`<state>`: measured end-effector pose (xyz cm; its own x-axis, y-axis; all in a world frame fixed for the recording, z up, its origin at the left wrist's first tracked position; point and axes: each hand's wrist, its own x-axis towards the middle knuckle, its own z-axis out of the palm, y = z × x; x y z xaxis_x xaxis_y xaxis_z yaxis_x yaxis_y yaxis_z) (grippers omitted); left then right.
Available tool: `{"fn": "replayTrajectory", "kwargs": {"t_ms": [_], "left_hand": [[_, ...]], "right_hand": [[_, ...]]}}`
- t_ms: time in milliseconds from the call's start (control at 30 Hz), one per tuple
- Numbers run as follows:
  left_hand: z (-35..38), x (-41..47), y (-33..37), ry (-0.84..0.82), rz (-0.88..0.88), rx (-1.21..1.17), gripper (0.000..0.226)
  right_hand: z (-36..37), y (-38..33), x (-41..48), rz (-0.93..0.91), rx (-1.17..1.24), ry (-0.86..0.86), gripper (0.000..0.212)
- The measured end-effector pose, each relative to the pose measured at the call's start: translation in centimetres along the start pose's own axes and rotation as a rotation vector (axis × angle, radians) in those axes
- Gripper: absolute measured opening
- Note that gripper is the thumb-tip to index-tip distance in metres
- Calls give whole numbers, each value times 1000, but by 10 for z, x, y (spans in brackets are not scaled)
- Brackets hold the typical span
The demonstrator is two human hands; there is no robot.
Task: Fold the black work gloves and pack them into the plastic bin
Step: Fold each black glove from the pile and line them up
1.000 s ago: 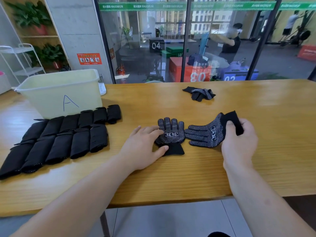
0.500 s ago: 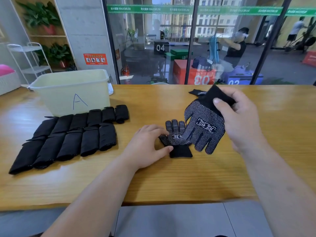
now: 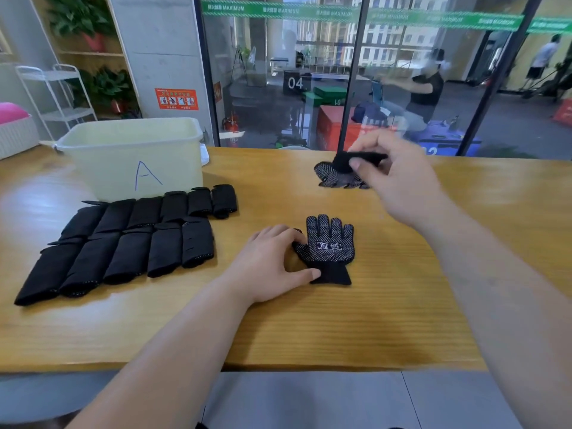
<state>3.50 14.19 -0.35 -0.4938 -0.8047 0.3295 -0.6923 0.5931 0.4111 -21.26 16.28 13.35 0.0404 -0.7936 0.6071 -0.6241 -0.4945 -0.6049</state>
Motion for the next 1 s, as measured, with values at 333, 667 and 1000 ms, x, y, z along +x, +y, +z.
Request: {"fn": "replayTrajectory", "kwargs": {"t_ms": [333,667,1000], "left_hand": [[-1,0,2,-1,-25,55,74],[-3,-3,4,-24,-95,-45,88],[-8,-3,9,-43,-147,-35,113]], "right_hand": [[57,46,-108,-21,-450,-260,18],[51,39,-86,4,-362,145,15],[62,42,-130,-108,-560,-127,19]]}}
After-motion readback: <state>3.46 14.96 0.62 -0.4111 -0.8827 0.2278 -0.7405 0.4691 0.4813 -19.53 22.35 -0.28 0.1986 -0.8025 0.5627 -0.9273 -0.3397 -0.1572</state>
